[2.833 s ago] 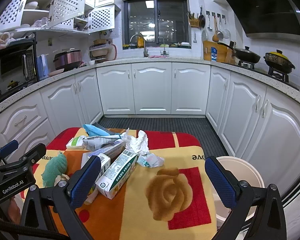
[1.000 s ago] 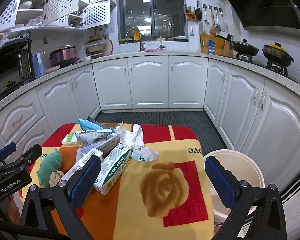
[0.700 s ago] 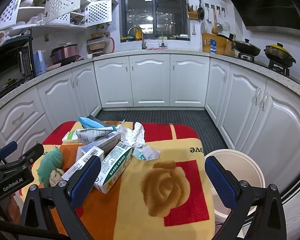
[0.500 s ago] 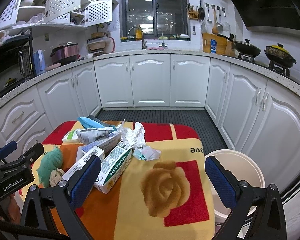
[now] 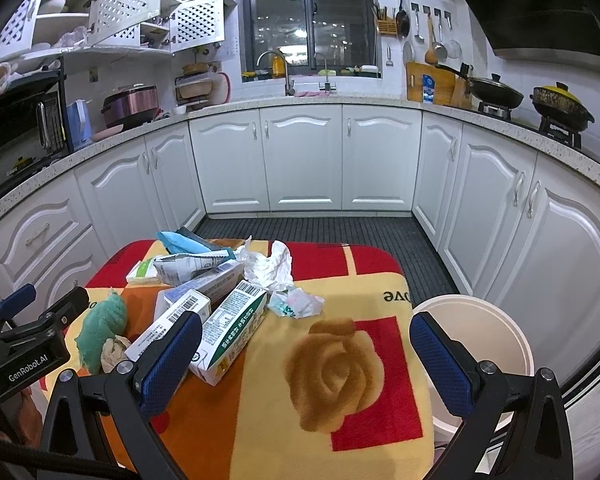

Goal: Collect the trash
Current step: 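Lower the left tool onto the green towel and close on it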

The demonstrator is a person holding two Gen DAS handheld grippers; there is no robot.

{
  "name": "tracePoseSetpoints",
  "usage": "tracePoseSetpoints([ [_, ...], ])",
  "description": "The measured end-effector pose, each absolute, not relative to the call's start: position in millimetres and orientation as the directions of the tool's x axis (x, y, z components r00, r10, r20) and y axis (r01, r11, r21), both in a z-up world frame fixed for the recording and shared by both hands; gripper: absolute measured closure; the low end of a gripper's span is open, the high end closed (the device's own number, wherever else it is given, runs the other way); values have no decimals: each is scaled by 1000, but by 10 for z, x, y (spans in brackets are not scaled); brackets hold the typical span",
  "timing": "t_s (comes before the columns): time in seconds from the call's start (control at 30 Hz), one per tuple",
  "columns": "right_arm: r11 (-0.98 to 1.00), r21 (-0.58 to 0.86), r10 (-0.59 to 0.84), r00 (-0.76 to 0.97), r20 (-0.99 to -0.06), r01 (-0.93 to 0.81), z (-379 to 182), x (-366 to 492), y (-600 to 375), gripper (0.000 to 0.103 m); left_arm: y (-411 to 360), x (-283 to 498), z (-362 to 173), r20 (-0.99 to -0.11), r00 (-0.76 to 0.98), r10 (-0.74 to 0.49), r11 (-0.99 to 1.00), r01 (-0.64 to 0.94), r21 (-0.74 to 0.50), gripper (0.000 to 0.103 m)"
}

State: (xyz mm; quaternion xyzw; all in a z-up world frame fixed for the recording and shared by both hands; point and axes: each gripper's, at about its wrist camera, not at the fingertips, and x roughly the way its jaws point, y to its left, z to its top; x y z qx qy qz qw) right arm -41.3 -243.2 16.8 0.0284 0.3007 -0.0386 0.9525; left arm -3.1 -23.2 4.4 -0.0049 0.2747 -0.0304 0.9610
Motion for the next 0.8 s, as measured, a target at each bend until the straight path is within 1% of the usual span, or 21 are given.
tracePoseSetpoints([
  [0.53,997,25,-43,797,-603,74,88,-370,-2384,0,-109,-17,-23,-559,827,-64,998,43,-50,1],
  [0.8,997,37,-28,782,-622,66,45,-331,-2400,0,217,16,-74,-612,783,-115,993,85,-78,1],
])
